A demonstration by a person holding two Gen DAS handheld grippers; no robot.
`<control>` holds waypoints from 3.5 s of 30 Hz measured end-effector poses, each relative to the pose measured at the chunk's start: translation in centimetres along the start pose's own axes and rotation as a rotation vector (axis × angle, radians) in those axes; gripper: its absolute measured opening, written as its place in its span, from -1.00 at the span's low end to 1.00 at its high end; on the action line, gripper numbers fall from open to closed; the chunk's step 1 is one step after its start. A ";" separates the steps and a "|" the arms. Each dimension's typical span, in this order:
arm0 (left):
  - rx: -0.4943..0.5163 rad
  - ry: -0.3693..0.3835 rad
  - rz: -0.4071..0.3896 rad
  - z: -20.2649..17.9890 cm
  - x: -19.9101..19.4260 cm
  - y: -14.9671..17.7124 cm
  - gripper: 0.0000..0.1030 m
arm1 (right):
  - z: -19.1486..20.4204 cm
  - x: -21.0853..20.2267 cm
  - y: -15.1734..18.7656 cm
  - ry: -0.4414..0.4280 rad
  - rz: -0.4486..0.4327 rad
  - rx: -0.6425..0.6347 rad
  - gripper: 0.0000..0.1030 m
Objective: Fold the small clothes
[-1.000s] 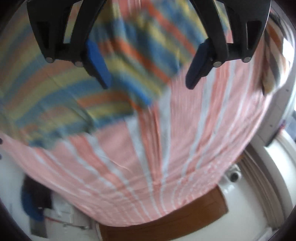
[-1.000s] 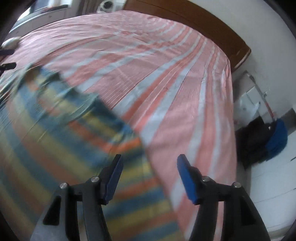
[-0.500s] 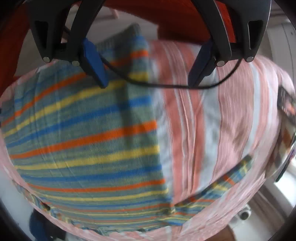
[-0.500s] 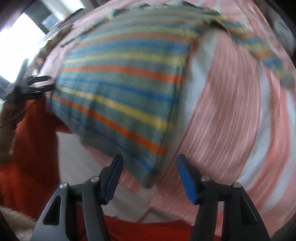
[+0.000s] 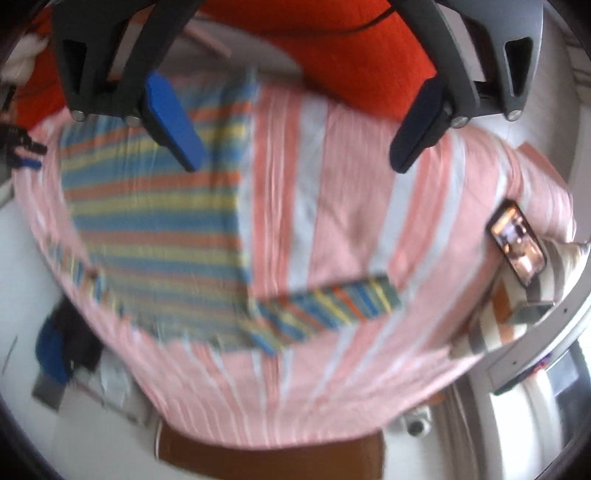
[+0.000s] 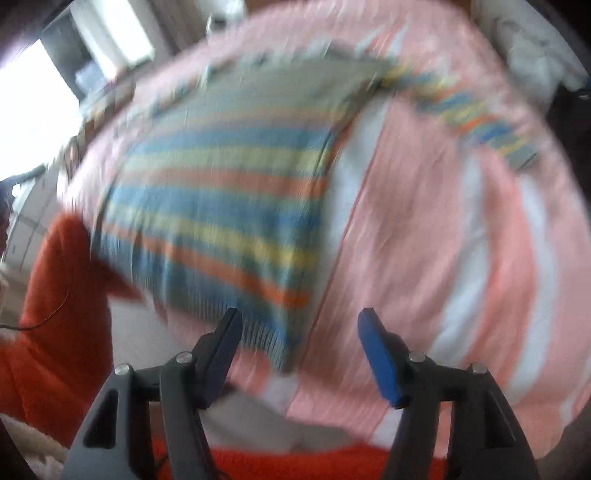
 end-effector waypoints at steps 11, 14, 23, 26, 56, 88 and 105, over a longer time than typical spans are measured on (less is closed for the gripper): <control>0.059 -0.115 -0.039 0.0 15.9 0.0 0.97 | -5.0 -0.8 -2.2 0.262 -0.388 0.243 0.47; 0.047 -0.117 -0.044 -0.3 17.7 0.5 0.98 | -5.4 0.5 -1.6 0.298 -0.351 0.244 0.47; 0.010 -0.097 -0.059 -0.1 17.8 0.9 0.99 | -7.1 2.6 -0.7 0.328 -0.320 0.255 0.52; 0.006 -0.093 -0.061 -0.1 17.8 0.9 0.99 | -7.4 3.0 -0.5 0.312 -0.314 0.255 0.59; 0.044 -0.110 -0.067 2.2 25.6 -8.8 0.99 | -6.5 4.7 -0.7 0.361 -0.278 0.232 0.95; 0.044 -0.111 -0.067 2.2 25.7 -8.9 0.99 | -6.4 5.0 -0.6 0.382 -0.289 0.245 1.00; 0.044 -0.112 -0.067 2.3 25.7 -8.9 0.99 | -5.9 4.5 -0.1 0.371 -0.311 0.224 1.00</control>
Point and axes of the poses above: each gripper's, at about its wrist camera, not at the fingertips, and x roughly the way its jaws point, z to its left, y to its underside, the point moved 5 cm from there along x, roughly the way its jaws point, and after that the axes turned 2 degrees about -y, right-handed, at the moved point
